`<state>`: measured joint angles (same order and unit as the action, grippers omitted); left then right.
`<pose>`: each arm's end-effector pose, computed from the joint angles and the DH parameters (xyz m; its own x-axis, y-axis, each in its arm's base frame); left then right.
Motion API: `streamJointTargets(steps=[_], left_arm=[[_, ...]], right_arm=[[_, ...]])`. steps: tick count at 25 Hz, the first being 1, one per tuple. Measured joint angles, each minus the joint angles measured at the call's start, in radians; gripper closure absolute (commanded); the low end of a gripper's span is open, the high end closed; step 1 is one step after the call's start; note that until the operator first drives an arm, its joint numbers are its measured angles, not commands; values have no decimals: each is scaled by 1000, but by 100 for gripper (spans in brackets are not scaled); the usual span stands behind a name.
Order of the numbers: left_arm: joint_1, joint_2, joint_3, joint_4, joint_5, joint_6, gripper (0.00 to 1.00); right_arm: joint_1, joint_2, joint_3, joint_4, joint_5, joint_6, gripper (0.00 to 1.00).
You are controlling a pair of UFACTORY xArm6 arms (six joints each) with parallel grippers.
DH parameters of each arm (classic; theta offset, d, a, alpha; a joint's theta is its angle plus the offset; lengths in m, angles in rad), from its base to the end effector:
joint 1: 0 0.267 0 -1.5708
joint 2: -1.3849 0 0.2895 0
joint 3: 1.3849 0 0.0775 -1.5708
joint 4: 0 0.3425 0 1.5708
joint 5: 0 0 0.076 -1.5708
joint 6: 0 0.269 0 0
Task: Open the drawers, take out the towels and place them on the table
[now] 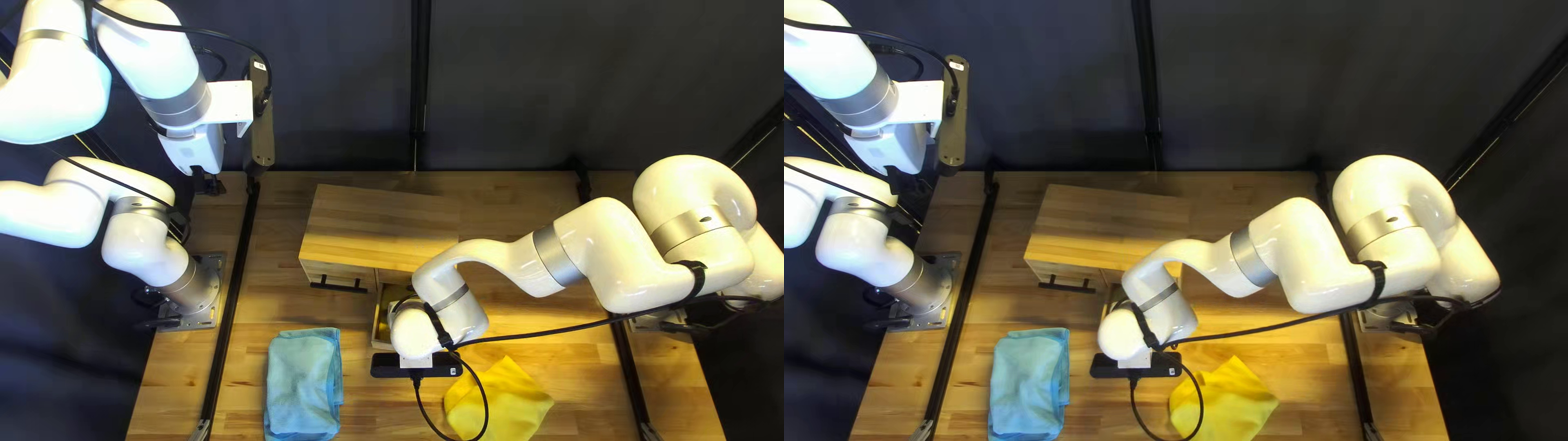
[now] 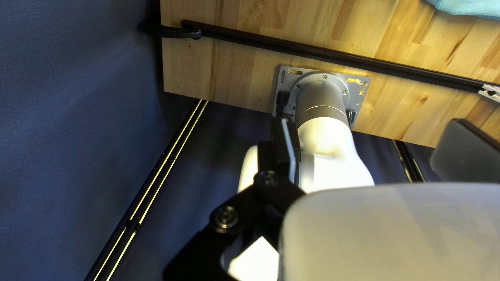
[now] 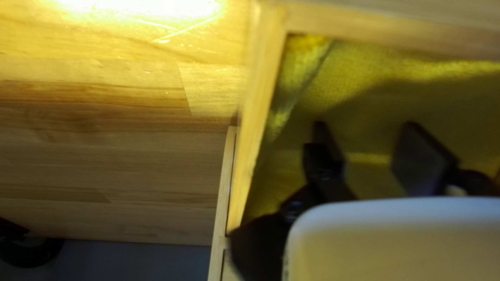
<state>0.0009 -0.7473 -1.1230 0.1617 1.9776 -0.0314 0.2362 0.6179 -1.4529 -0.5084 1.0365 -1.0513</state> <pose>0.1959 0.0448 0.4150 0.9907 0.0955 -0.0973 0.0795 -0.9844 -0.1570 0.5580 0.0378 0.0348 -0.0300 0.8993 -0.4363 0.9992 0.0158 -0.0360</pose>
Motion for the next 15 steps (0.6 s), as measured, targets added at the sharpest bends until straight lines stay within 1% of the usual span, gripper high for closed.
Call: streamJointTargets(steps=[7, 13, 14, 15], left_arm=[[0, 0, 0, 0, 0, 0, 0], [0, 0, 0, 0, 0, 0, 0], [0, 0, 0, 0, 0, 0, 0], [0, 0, 0, 0, 0, 0, 0]], right_arm=[[6, -25, 24, -5, -4, 11, 100], [25, -62, 17, -4, 33, 18, 100], [27, -68, 19, -5, 37, 21, 90], [28, -71, 21, -7, 41, 24, 8]])
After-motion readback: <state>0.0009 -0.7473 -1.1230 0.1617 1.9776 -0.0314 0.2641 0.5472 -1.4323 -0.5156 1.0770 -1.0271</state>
